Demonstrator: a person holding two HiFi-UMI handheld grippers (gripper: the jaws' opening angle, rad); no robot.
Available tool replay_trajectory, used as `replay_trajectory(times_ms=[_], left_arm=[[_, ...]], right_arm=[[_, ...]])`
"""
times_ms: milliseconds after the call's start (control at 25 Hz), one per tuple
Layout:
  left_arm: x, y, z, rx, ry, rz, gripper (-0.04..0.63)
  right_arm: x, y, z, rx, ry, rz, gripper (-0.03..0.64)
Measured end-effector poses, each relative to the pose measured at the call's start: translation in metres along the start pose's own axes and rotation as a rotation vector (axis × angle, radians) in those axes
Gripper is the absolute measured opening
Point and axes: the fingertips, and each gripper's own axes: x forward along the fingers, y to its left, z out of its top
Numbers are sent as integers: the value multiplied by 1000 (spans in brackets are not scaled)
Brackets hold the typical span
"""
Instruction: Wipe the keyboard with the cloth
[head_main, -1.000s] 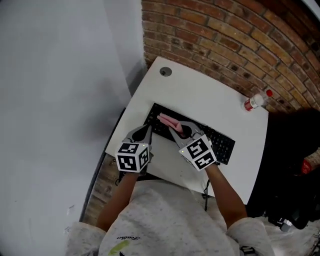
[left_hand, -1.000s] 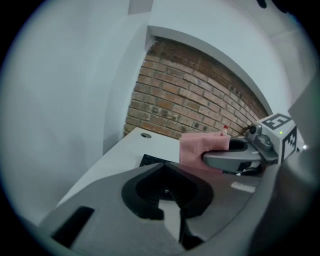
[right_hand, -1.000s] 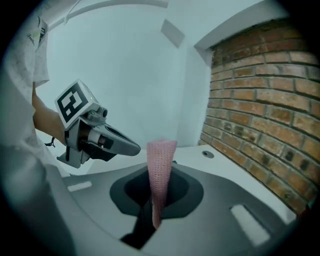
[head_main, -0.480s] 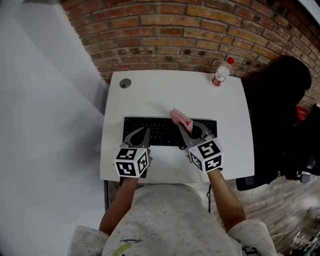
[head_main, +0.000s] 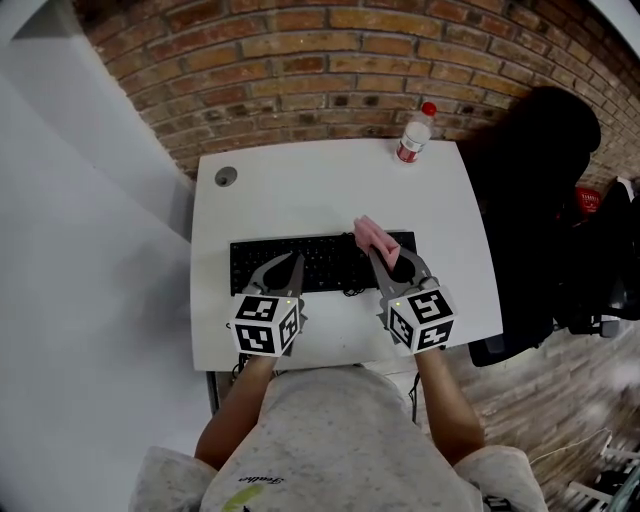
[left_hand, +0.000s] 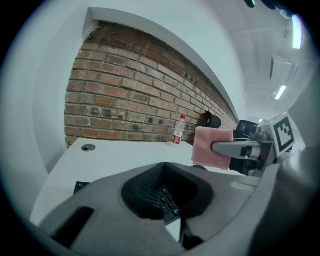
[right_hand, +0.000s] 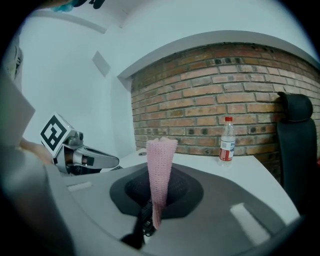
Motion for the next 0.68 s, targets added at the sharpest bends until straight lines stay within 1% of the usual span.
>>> replay_trajectory(times_ms=[280,680], left_arm=[[3,-4,0,9,2,-10,-4],[4,-3,1,-1,0,-3,-3]], right_arm=[[-3,-6,-4,7,3,-16,23],[0,-8,-4,6,6,-4,25]])
